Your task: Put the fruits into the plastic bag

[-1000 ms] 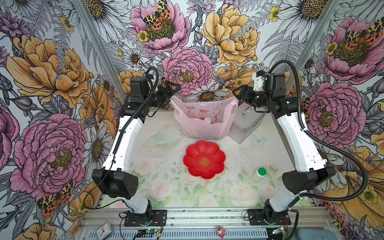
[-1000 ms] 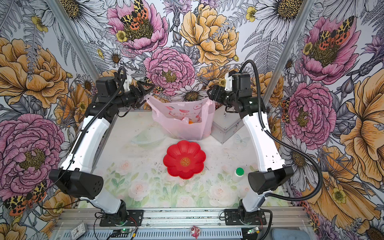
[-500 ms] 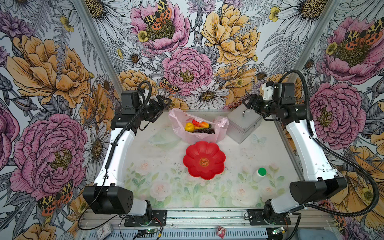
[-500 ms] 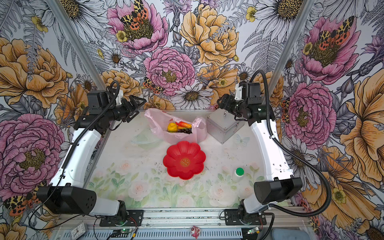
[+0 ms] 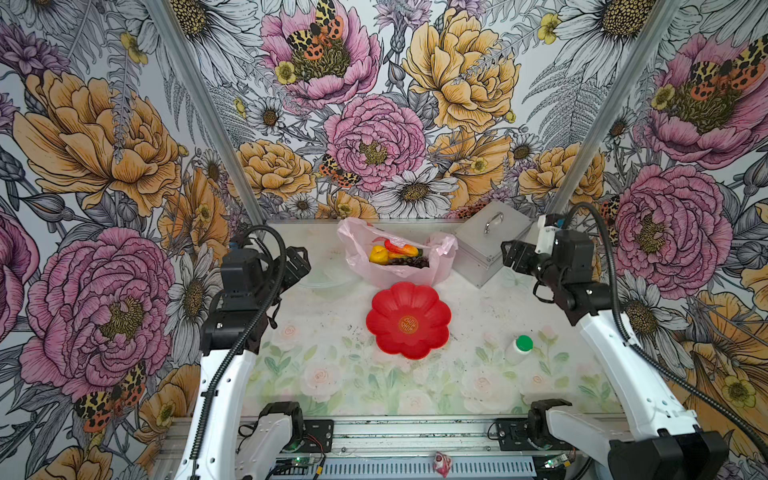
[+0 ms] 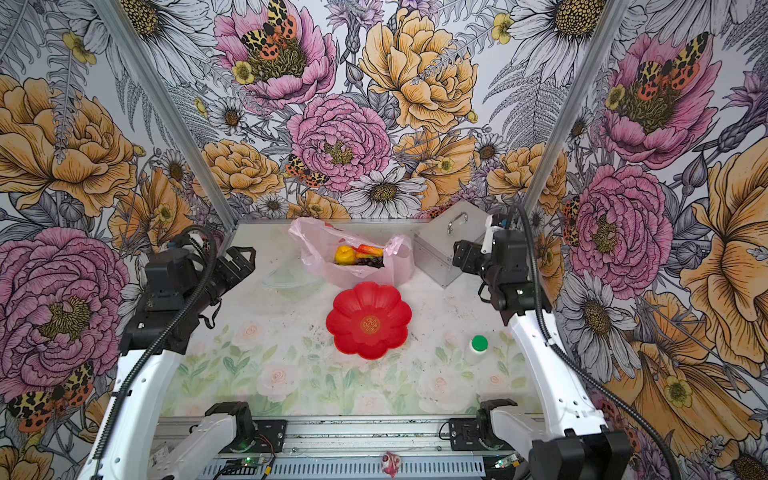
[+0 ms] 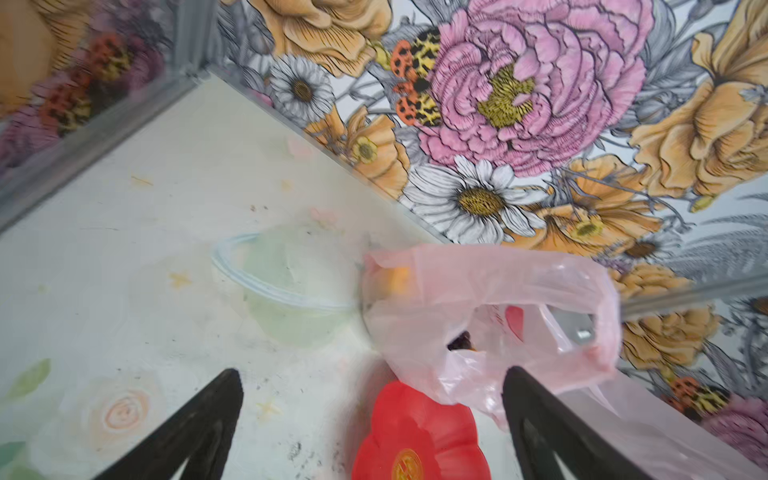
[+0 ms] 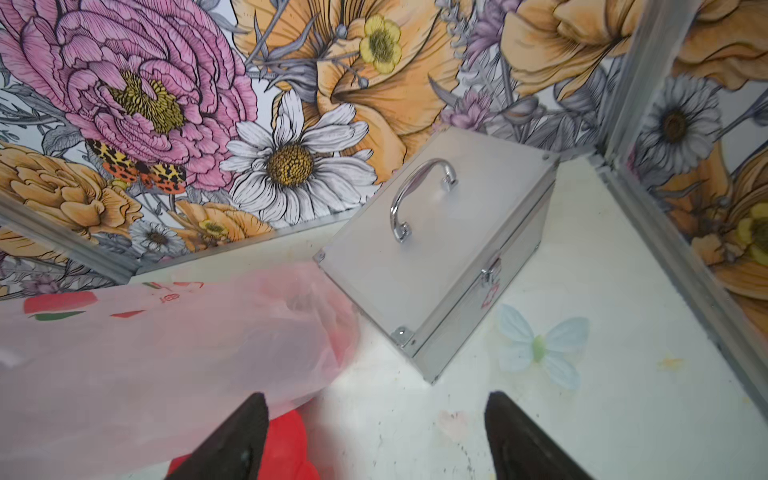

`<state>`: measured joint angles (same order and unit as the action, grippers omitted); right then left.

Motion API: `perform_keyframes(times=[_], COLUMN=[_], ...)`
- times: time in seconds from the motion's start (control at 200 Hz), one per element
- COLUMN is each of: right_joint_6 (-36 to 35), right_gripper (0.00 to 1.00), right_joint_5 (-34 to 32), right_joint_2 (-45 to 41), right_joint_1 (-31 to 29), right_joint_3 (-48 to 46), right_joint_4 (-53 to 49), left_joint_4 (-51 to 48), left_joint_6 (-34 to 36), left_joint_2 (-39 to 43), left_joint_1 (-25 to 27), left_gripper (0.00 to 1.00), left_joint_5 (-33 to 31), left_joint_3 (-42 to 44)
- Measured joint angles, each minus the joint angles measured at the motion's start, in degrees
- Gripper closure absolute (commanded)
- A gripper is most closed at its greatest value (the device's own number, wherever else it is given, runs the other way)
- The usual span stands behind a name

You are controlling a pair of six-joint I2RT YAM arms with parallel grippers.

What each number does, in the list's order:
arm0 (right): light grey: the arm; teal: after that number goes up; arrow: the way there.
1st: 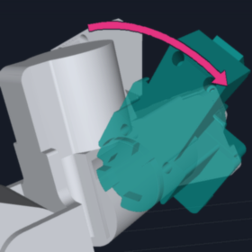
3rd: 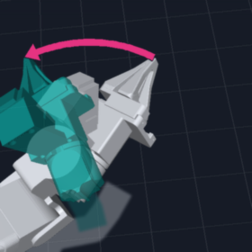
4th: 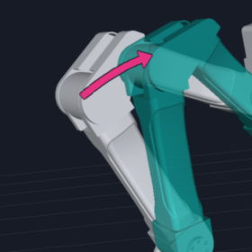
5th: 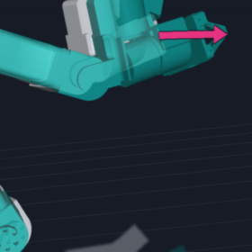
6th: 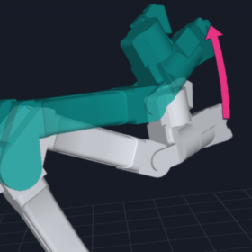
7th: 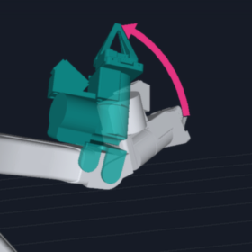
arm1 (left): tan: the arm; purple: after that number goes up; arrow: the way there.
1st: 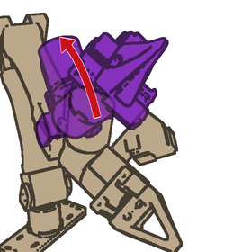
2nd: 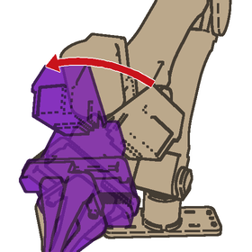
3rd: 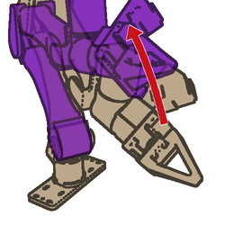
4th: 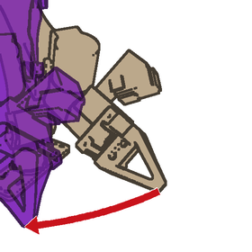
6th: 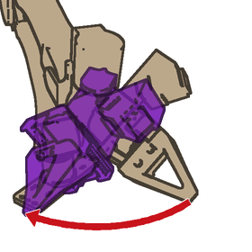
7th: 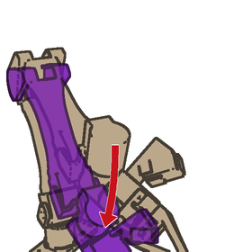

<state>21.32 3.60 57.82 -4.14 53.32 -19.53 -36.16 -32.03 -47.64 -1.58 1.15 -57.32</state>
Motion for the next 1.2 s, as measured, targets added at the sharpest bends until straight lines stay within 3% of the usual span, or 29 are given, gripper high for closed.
perform_keyframes(times=[0.155,0.37,0.68,1.041,1.136,1.201], right_joint_6=[-3.72,-9.77,-16.13,-18.51,-18.82,-18.82], right_gripper=[0.13,0.11,0.11,0.11,0.09,0.08], right_joint_5=[-6.34,-8.96,-8.09,-5.44,-5.29,-5.4], right_joint_2=[-7.98,-1.25,19.3,28.26,29.66,29.7], right_joint_1=[0.66,2.16,3.74,3.87,3.93,4.2], right_joint_3=[-22.77,-31.1,-32.11,-32.98,-33.2,-33.0], right_joint_4=[20.26,34.29,52.61,68.02,68.94,68.81], left_joint_4=[12.46,29.83,57.22,80.08,87.73,87.67], left_joint_6=[4.04,11.72,21.14,26.16,27.32,27.76], left_joint_2=[7.28,6.62,-10.47,-32.98,-40.0,-41.11], left_joint_1=[-0.07,-0.28,-0.92,-0.9,-0.9,-0.74], left_gripper=[0.01,0.01,0.01,0.01,0.01,0.01], left_joint_5=[-10.47,-16.68,-17.0,-14.51,-12.28,-11.82], left_joint_3=[16.59,30.64,38.86,39.47,39.45,39.43])
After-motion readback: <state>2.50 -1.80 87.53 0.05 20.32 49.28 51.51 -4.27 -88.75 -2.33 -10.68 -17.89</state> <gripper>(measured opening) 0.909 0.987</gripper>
